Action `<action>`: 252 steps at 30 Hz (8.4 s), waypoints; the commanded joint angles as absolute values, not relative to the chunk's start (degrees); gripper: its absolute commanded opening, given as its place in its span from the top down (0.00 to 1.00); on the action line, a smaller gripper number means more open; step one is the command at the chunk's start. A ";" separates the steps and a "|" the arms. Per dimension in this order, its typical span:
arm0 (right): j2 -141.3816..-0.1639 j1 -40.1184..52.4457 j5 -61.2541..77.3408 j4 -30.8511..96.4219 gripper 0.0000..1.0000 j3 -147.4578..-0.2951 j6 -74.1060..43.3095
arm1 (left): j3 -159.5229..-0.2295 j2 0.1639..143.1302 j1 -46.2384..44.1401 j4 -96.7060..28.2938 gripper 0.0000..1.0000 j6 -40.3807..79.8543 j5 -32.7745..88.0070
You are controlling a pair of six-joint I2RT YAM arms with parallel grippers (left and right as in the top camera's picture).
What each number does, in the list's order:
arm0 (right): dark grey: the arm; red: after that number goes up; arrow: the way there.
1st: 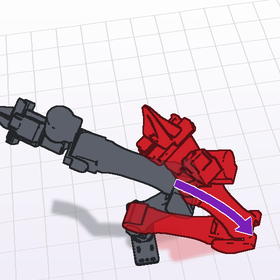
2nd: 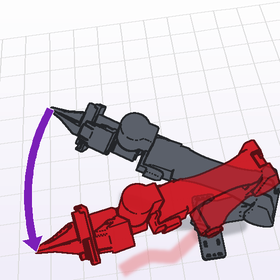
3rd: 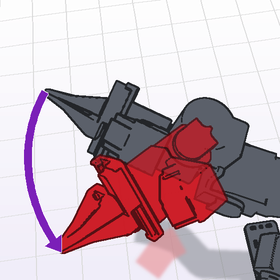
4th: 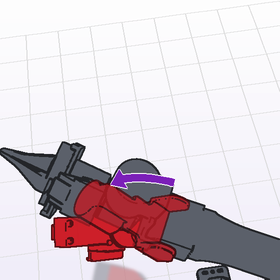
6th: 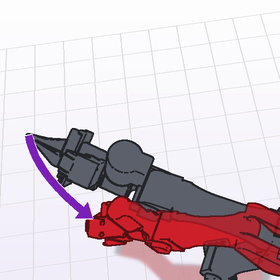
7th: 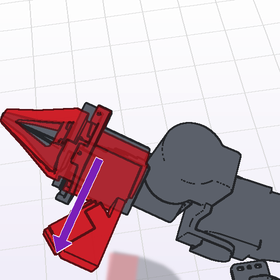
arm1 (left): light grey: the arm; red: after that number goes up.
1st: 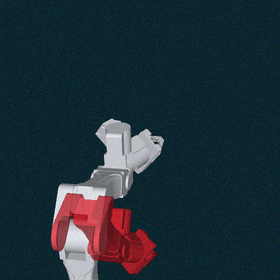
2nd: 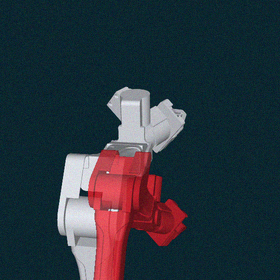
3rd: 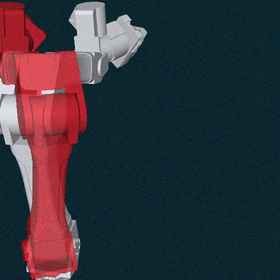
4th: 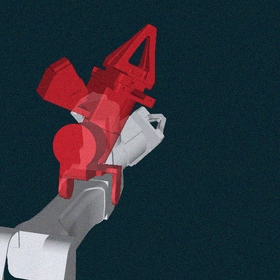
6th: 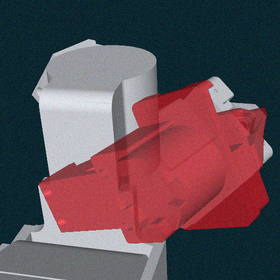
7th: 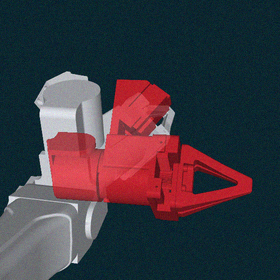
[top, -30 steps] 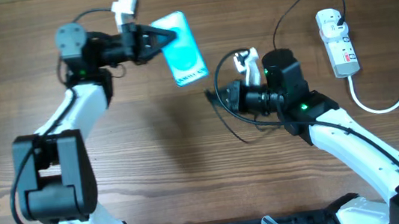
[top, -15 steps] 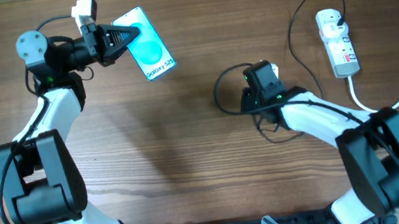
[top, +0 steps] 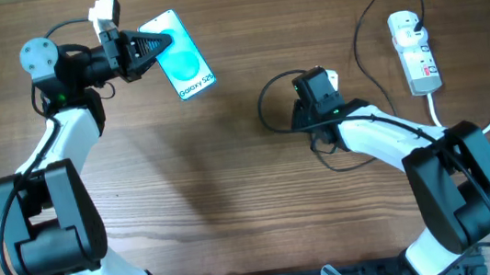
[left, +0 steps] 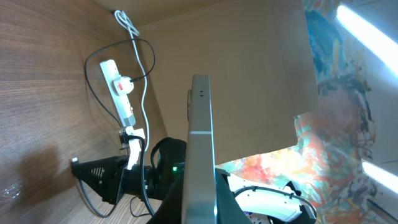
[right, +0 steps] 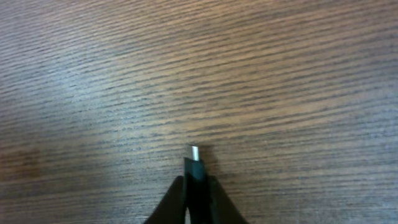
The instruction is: Plug charger to phone and switch on socket
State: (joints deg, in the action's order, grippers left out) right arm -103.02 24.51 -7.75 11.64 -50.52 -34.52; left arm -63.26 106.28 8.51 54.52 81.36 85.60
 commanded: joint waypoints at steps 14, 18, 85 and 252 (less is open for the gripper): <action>-85.56 11.92 57.98 15.27 0.96 -49.17 -23.94 | -63.70 105.47 3.57 57.28 0.96 84.20 85.19; -78.96 12.23 69.47 16.01 0.95 -49.12 -21.78 | -63.70 105.47 -0.12 62.19 0.96 86.91 86.35; -77.78 20.38 59.75 -7.27 0.96 -49.12 -48.18 | -63.70 105.49 -5.54 62.24 0.96 86.13 84.14; -78.54 20.40 61.69 -8.56 0.96 -49.06 -51.22 | -63.70 105.45 -4.60 66.26 0.96 90.48 84.79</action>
State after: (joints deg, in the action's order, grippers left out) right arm -78.41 20.53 61.58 -11.81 -48.64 -52.71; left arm -63.26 106.24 -5.72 65.12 89.89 86.50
